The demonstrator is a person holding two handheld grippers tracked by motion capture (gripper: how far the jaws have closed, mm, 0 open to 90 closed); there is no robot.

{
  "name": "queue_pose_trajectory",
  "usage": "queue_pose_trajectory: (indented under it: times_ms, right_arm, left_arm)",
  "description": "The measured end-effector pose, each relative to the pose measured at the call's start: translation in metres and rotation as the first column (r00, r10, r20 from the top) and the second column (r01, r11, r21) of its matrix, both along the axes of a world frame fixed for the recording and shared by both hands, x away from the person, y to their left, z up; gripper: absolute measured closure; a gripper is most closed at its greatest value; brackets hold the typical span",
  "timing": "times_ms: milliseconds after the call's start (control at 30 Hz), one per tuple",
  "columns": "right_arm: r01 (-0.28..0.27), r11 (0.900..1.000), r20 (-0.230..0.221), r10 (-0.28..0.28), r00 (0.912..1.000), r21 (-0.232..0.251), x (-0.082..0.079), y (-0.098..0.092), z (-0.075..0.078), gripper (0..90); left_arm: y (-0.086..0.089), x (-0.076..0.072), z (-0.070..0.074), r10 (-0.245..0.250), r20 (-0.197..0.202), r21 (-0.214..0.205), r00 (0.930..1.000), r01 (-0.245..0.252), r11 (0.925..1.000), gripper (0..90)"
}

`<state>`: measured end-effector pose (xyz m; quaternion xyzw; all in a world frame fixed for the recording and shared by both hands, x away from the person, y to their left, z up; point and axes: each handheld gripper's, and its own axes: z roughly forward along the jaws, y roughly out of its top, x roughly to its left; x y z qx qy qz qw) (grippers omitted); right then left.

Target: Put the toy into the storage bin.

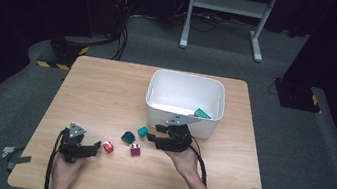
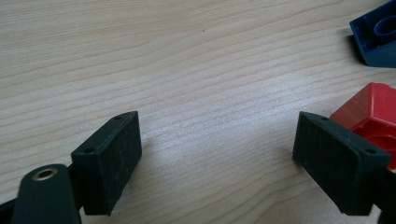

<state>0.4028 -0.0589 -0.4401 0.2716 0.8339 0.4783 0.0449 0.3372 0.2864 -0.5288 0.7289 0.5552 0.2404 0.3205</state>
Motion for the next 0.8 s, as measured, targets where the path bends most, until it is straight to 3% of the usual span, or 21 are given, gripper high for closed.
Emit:
queue_pose_trajectory:
  times_ms: [267, 400, 800]
  right_arm:
    - [-0.008, 0.9998, -0.008, 0.008, 0.9999, -0.016, -0.002, 0.007, -0.015, 47.4]
    - [-0.027, 0.9992, -0.028, 0.026, 0.9993, -0.029, -0.004, 0.019, -0.029, 46.5]
    - [-0.056, 0.9968, -0.063, 0.053, 0.9966, -0.057, -0.006, 0.042, -0.052, 44.9]
  left_arm:
    - [0.000, 0.000, 0.000, 0.000, 0.000, 0.000, 1.0000, 0.000, 1.0000, 15.5]
    - [0.000, 0.000, 0.000, 0.000, 0.000, 0.000, 1.0000, 0.000, 1.0000, 15.5]
    - [0.000, 0.000, 0.000, 0.000, 0.000, 0.000, 1.0000, 0.000, 1.0000, 15.5]
